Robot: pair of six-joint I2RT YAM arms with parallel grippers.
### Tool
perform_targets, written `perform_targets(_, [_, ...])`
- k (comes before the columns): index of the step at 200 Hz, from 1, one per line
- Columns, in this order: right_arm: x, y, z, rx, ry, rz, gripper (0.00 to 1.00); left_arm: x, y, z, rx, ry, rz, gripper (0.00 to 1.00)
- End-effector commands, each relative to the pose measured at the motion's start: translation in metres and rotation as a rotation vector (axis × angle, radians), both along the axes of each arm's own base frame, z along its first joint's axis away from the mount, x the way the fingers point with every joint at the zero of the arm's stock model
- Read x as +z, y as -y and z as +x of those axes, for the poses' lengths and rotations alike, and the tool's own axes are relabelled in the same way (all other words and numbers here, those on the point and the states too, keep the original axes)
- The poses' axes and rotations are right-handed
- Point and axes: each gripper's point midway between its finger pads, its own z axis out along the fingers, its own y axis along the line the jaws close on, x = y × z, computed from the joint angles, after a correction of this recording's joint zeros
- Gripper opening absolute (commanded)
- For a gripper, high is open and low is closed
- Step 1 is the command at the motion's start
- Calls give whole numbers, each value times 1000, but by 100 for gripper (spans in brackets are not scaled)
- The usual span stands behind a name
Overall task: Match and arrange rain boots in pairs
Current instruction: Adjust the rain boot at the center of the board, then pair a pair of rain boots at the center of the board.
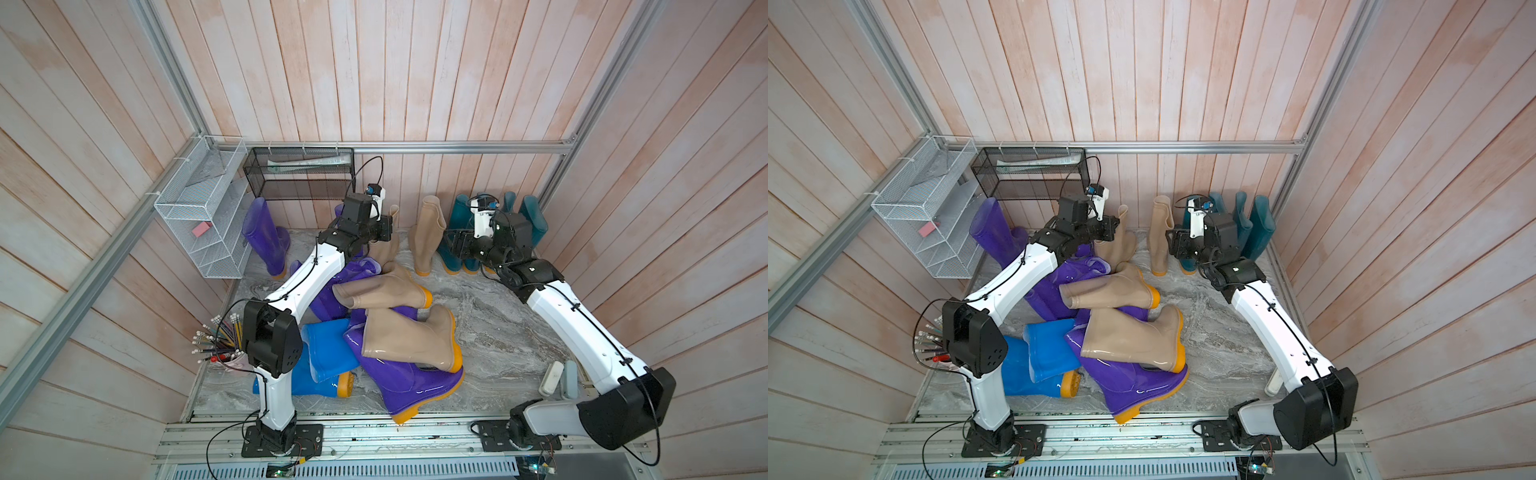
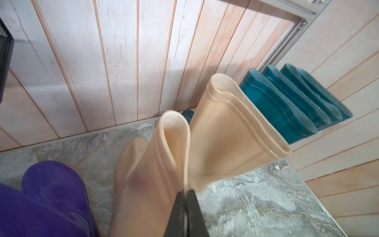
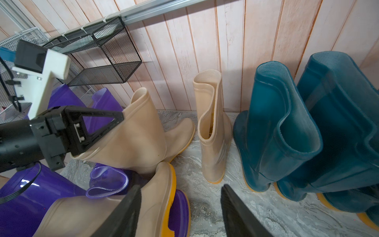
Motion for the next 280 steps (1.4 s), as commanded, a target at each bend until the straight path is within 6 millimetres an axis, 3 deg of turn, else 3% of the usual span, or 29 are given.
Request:
perform_targets(1, [7, -2, -3, 22, 19, 25, 64, 72, 11, 7, 12, 199, -182, 0])
perform_targets(90, [7, -10, -6, 48, 17, 36, 63, 69, 17, 30, 56, 237, -282, 0])
perform_targets(118, [4, -16, -7, 64, 8, 33, 63, 54, 28, 36, 19, 214, -303, 0])
perform_targets(135, [1, -21, -10, 75, 3, 22, 64, 46, 27, 35, 14, 192, -280, 11])
perform_targets(149, [1, -23, -12, 77, 6, 18, 64, 47, 26, 31, -4, 179, -272, 28])
perform_targets(158, [1, -25, -12, 79, 6, 16, 64, 52, 23, 26, -21, 178, -278, 45])
perform_targets(181, [0, -38, -13, 90, 9, -1, 64, 77, 15, 11, -57, 187, -298, 69])
perform_targets(193, [-3, -48, -12, 96, 6, -20, 64, 97, 7, 1, -84, 201, -320, 79])
perform_targets(219, [-7, -72, -7, 84, 8, -34, 67, 144, -16, -31, -104, 255, -321, 81])
perform_targets(232, [-9, -85, -4, 78, 16, -22, 73, 154, -35, -43, -61, 258, -284, 81])
perform_targets(264, [-23, -132, 2, 121, 23, -20, 91, 133, -101, -74, 146, 249, -167, 81])
perform_targets(280, [-39, -156, 8, 163, -3, -39, 93, 108, -136, -88, 233, 224, -156, 82])
